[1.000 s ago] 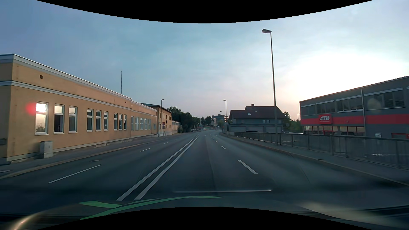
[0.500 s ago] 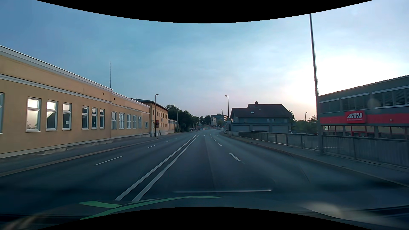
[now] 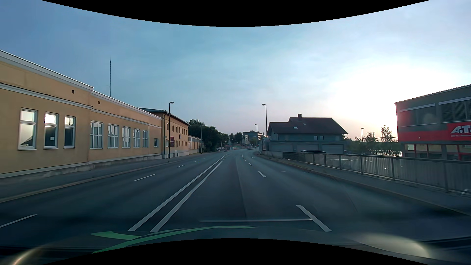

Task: Follow the waypoints while adhering to traffic rules and regulations

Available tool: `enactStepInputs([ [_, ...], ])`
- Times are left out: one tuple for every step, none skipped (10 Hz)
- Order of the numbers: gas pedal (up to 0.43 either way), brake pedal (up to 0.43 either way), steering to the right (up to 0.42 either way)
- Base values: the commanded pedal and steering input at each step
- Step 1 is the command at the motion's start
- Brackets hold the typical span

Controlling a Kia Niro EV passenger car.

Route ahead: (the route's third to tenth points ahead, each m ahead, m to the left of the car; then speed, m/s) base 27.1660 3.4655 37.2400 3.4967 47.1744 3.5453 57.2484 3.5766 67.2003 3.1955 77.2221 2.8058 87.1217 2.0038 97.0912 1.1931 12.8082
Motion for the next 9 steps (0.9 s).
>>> enactStepInputs([
  [0.000, 0.000, 0.000],
  [0.000, 0.000, -0.001],
  [0.000, 0.006, -0.001],
  [0.000, 0.030, -0.001],
  [0.000, 0.049, -0.001],
  [0.000, 0.073, -0.001],
  [0.000, 0.104, -0.001],
  [0.000, 0.122, 0.000],
  [0.000, 0.134, -0.001],
])
